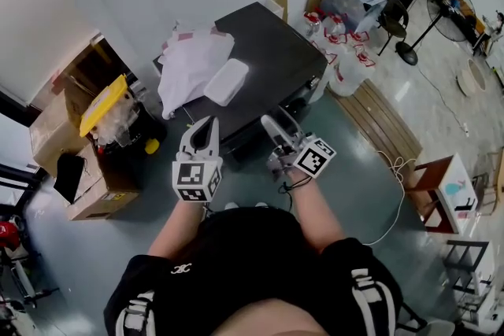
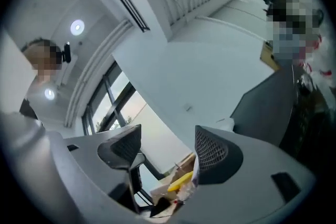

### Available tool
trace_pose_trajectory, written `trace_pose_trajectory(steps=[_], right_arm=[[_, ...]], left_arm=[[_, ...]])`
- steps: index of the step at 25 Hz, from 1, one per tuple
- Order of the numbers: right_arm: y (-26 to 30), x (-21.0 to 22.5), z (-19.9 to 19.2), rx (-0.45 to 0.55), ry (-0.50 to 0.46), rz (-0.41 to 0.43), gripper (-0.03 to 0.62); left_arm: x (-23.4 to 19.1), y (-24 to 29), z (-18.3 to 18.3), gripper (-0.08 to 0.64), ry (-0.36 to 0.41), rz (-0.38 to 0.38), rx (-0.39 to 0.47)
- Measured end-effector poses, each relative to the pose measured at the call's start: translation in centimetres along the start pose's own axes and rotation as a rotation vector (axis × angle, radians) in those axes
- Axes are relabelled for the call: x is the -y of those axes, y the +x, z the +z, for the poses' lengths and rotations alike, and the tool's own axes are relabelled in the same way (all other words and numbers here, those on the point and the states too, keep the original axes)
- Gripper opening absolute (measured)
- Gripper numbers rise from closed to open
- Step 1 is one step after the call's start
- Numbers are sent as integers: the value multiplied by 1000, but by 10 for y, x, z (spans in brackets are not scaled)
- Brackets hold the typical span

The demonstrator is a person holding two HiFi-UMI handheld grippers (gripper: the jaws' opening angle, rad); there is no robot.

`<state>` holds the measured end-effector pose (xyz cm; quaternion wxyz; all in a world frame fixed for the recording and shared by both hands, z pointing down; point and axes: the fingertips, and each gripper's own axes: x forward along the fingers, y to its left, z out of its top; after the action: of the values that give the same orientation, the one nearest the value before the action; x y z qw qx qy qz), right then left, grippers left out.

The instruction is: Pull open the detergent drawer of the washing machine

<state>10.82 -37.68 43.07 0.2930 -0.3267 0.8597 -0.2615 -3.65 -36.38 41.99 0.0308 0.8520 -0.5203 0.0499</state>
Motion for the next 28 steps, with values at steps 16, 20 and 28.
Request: trace_pose_trajectory(steps=[16,20,28], right_arm=[[-68,58,-55,67,551,264,307],[-83,88,-83,55,602,237,305],[-97,150,-149,7,676,127,300]], left_arm=[[0,-10,-35,-8,-35,52,-96],[-7,-13,-44,-8,-41,75,-114],[-24,-23,-69,-8,-42,138,-163]])
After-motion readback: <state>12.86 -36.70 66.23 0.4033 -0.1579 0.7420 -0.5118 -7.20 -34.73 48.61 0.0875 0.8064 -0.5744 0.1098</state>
